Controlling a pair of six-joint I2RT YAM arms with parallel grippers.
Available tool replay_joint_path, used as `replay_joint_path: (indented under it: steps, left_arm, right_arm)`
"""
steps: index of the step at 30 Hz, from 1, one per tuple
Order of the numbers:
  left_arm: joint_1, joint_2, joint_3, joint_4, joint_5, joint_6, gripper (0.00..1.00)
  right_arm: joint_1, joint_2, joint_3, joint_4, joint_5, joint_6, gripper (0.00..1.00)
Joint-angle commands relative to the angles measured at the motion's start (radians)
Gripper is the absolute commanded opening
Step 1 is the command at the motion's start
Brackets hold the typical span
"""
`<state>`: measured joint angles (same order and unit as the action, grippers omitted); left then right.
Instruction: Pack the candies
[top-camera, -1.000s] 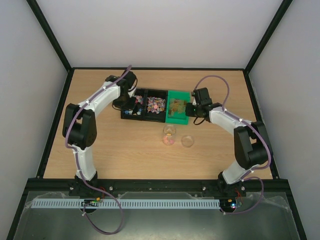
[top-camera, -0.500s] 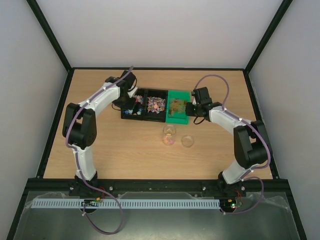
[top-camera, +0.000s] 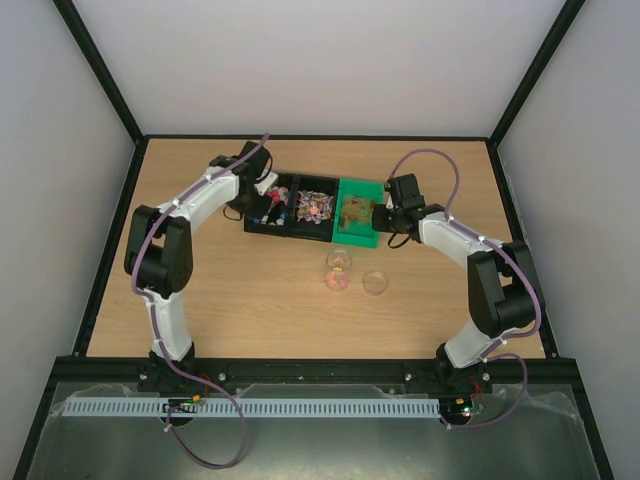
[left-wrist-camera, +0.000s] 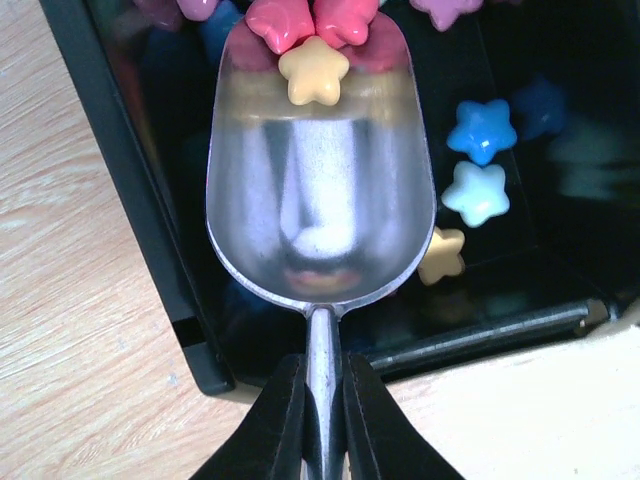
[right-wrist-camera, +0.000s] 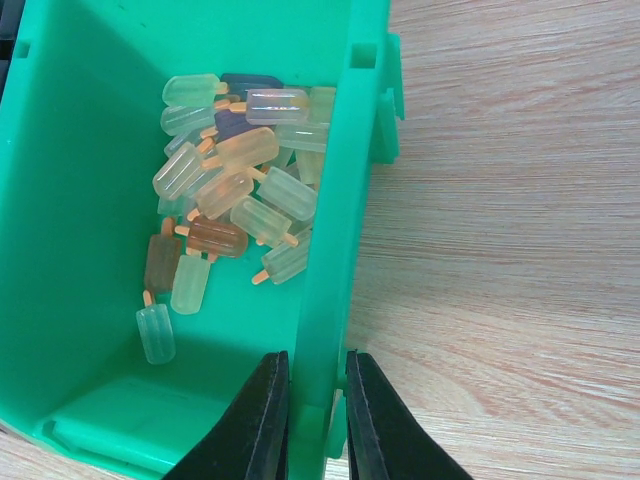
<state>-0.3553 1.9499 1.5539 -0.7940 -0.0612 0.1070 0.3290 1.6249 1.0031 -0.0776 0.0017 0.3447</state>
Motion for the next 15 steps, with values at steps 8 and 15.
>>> replay_joint_path:
  steps: [8,15]
  left_arm:
    - [-0.02,0.012,0.06,-0.311,-0.077,0.121,0.02]
    - [-0.025,0.109,0.13,-0.322,-0.047,0.108,0.02]
  right_arm:
    - [0.005,0.01,0.014,-0.057,-0.025,-0.03,0.01]
    - [0.005,0.011,0.01,-0.053,-0.08,-0.052,0.01]
